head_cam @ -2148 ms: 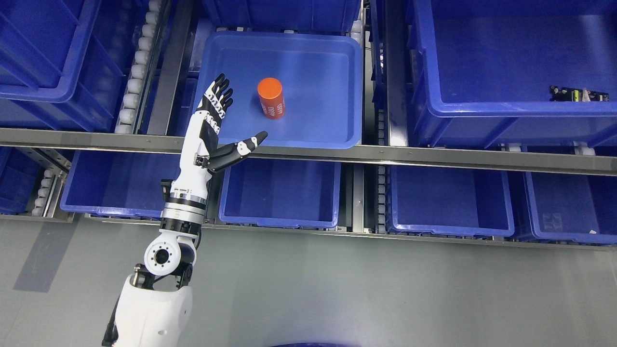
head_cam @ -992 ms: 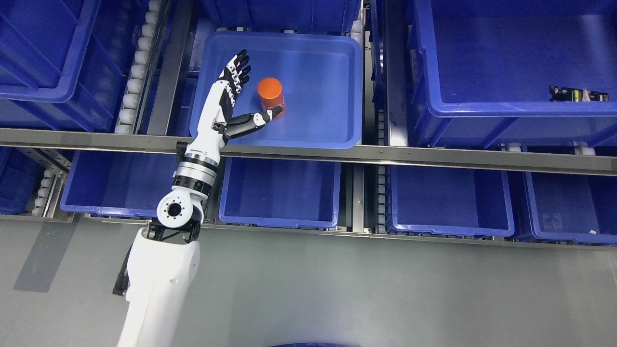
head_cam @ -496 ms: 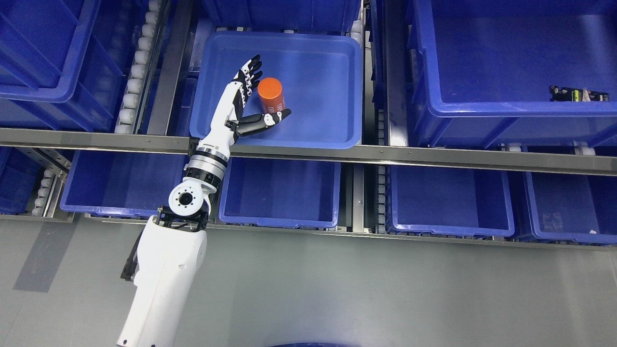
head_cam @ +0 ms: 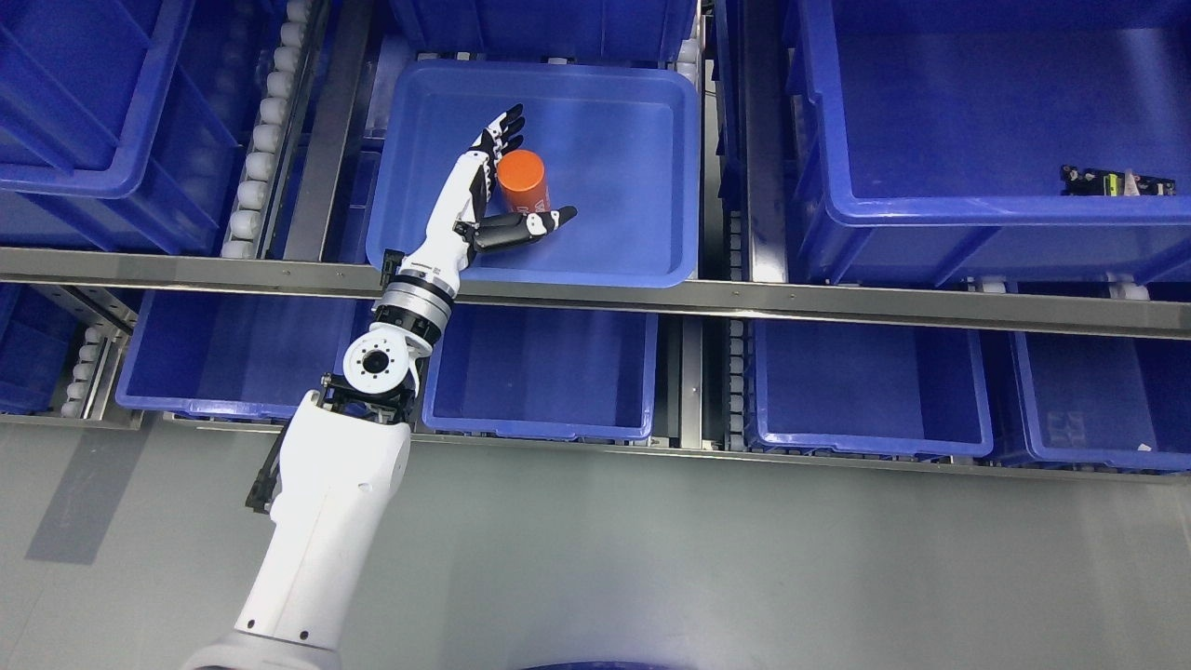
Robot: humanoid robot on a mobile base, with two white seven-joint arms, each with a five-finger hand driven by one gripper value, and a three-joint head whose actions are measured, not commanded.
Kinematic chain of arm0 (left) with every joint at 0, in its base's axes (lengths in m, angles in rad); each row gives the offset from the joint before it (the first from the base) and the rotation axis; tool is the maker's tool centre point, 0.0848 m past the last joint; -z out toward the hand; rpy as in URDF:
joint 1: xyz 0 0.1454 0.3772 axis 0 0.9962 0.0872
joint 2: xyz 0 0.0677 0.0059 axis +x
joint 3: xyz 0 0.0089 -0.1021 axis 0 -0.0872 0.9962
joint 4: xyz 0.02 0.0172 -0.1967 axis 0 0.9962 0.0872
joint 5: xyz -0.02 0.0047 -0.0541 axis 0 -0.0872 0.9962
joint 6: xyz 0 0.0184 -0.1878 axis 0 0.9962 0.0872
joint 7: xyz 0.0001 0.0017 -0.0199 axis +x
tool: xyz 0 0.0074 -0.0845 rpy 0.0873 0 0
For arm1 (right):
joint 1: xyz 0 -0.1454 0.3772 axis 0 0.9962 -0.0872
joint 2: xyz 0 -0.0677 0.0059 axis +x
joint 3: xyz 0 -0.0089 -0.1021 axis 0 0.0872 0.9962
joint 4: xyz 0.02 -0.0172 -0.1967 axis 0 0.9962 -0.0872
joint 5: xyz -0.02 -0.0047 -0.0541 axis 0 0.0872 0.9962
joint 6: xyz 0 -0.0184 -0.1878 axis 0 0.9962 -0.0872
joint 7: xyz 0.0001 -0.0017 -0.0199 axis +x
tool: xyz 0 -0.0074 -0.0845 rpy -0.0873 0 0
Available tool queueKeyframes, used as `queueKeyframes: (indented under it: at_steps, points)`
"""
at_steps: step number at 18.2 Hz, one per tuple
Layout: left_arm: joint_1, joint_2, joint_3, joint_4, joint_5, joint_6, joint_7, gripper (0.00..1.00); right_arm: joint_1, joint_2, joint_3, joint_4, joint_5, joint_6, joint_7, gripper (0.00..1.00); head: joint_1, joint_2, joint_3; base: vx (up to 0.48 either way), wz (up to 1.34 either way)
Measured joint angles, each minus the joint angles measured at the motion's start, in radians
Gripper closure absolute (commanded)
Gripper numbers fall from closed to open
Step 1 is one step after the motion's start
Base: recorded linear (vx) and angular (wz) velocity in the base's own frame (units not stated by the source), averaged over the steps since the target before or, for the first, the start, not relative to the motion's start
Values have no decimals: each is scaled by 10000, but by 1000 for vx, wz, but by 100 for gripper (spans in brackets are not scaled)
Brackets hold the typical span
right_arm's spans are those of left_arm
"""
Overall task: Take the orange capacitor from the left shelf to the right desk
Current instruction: 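Close the left hand around the orange capacitor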
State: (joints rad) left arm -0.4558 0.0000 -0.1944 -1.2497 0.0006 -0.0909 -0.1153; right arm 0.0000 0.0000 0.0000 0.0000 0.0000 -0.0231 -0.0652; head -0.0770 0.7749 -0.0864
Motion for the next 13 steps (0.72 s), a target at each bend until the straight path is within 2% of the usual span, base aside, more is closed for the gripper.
queueKeyframes:
  at_steps: [2, 6, 11, 13]
  points:
    - [-81, 0, -73, 157, -2, -28, 0, 10, 0, 0, 0, 0, 0, 0, 0, 0, 0, 0, 0, 0, 0]
    - [-188, 0, -178, 409, -4, -84, 0, 32, 0, 0, 0, 0, 0, 0, 0, 0, 0, 0, 0, 0, 0]
    - [-249, 0, -219, 638, -4, -146, 23, 53, 0, 0, 0, 0, 0, 0, 0, 0, 0, 0, 0, 0, 0]
    - [-258, 1, -203, 714, -3, -170, 30, 74, 0, 0, 0, 0, 0, 0, 0, 0, 0, 0, 0, 0, 0]
